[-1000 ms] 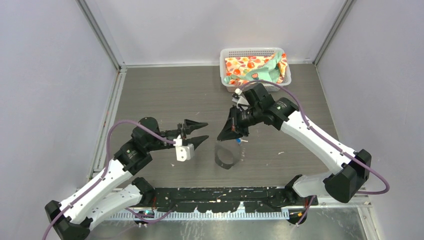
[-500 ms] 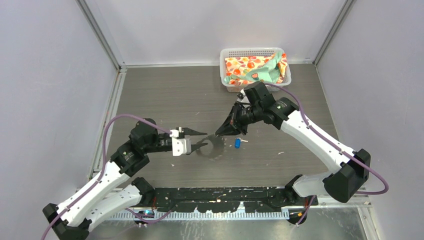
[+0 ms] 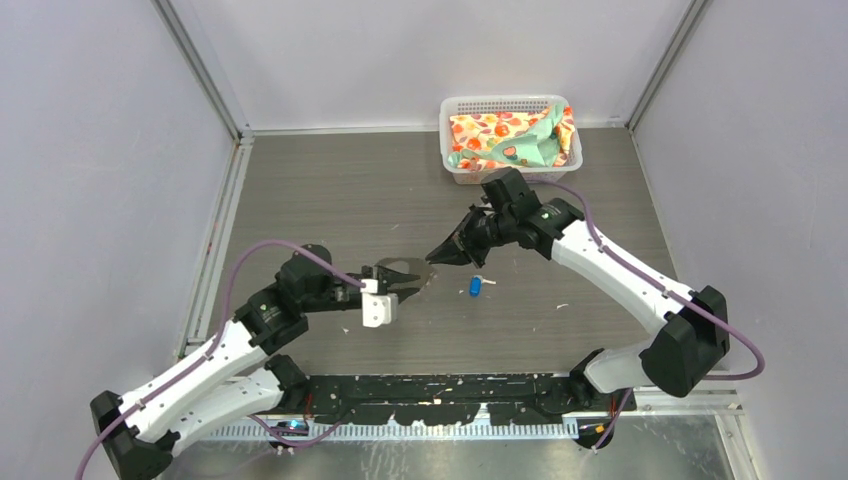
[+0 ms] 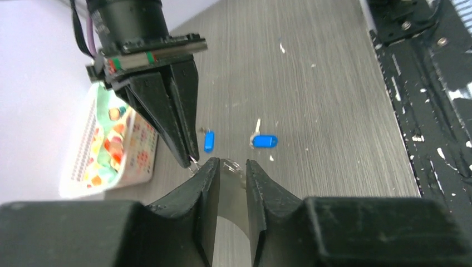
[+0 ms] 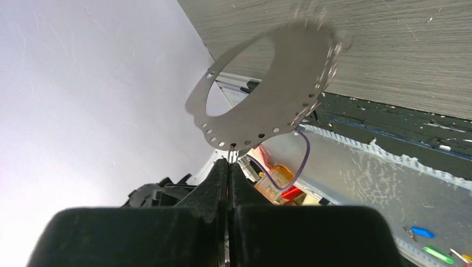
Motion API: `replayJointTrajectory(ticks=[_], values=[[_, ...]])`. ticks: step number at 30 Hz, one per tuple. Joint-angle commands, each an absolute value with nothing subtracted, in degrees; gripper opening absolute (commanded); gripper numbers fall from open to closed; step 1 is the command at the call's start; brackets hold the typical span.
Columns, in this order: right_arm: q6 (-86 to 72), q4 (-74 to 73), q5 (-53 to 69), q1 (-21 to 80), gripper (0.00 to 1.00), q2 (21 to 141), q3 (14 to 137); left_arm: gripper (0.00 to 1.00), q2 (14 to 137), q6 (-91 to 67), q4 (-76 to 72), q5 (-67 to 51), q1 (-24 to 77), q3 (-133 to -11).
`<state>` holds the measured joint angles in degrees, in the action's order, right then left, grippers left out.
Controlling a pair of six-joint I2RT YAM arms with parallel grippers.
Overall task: Put the keys on the keyring
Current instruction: Adjust the keyring.
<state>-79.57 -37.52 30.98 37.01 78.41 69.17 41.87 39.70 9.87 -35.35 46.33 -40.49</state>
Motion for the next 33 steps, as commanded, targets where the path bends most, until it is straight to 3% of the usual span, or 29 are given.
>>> replayJointTrajectory(ticks=[1, 5, 11, 23, 33], values=[[-84.5, -32.3, 31.3, 36.8, 0.01, 79.3, 70.2, 0.28, 42.6, 39.9, 8.3, -24.5, 47.4, -39.0], [-87.3, -30.2, 31.5, 36.8, 0.01, 80.0, 69.5, 0.41, 41.0, 41.9, 2.7, -21.6, 47.9, -34.7], [-89.1, -28.5, 31.3, 36.9, 0.01, 80.0, 69.1, 0.4, 42.8, 41.4, -8.2, -12.9, 48.2, -31.6], [-89.6, -27.4, 31.1, 37.3, 0.01, 79.5, 68.4, 0.4, 44.5, 35.9, -13.0, -18.0, 48.2, -31.6], [-89.8, -26.4, 31.5, 37.9, 0.01, 79.5, 68.0, 0.33, 48.3, 38.2, -14.0, -14.7, 48.2, -32.3]])
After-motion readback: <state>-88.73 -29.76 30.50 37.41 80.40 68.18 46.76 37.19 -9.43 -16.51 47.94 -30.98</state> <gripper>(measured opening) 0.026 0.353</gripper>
